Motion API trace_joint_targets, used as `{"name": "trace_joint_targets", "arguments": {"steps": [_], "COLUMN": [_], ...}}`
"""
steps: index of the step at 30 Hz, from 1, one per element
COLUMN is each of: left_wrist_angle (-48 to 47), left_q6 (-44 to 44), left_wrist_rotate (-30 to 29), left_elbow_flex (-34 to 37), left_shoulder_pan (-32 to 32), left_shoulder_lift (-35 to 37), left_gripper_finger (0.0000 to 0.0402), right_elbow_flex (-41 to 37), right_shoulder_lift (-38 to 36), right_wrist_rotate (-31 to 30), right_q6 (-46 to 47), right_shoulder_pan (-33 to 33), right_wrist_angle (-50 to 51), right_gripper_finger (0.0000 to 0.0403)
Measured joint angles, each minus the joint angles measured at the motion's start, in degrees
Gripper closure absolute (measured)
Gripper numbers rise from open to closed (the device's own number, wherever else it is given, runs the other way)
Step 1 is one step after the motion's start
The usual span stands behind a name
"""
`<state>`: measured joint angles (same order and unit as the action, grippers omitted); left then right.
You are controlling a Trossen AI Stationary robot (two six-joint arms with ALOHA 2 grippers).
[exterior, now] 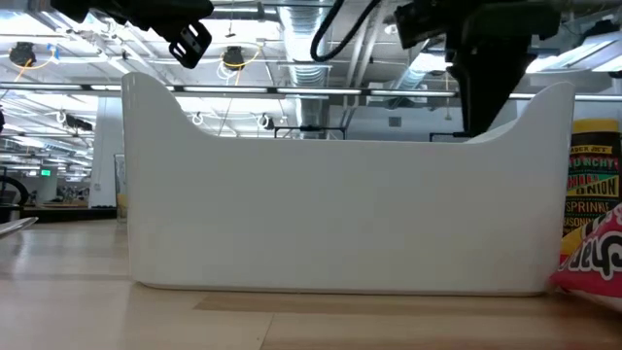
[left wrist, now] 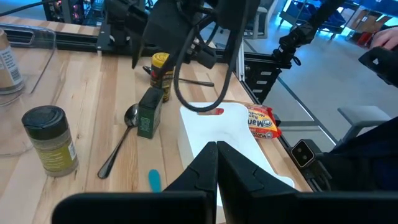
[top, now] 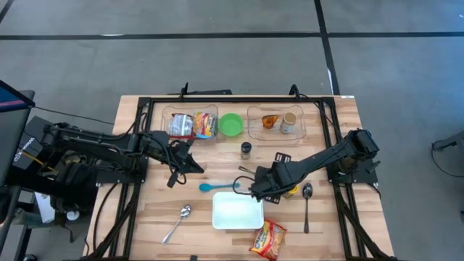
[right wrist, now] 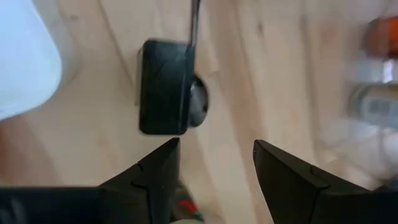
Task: Pick & Place Food Item
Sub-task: Put the black seasoning into the right transparent bin
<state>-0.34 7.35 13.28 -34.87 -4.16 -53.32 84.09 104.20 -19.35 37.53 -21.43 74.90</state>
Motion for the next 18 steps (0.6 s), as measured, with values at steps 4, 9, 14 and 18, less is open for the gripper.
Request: {"name": "trace_joint_targets", "arguments": {"steps": [4, 9, 14, 18], "left_wrist_angle": [-0.02, -0.02, 0.0, 0.0], "left_q6": [0.0, 0.0, 0.0, 0.0], "left_wrist_rotate": [0.0, 0.0, 0.0, 0.0], "left_elbow_flex": [0.0, 0.0, 0.0, 0.0], "left_shoulder_pan": [0.0, 0.0, -0.01, 0.0], "left_shoulder_lift": [0.0, 0.0, 0.0, 0.0], "left_gripper_finger": [0.0402, 0.0402, 0.0402, 0.0402], "right_elbow_flex": [0.0, 0.0, 0.0, 0.0], "right_shoulder_lift": [0.0, 0.0, 0.0, 0.0], "right_wrist_rotate": [-3.46, -2.41, 0.23, 0.1], "right_q6": [0.88, 1.05, 3.01, 3.93], "right_shoulder_pan": [-1.48, -2.02, -2.65, -3.57], "right_wrist_angle": [0.07, 3.45, 4.04, 2.13], "right_gripper_finger": [0.0205, 0.0205, 0.0205, 0.0205]}}
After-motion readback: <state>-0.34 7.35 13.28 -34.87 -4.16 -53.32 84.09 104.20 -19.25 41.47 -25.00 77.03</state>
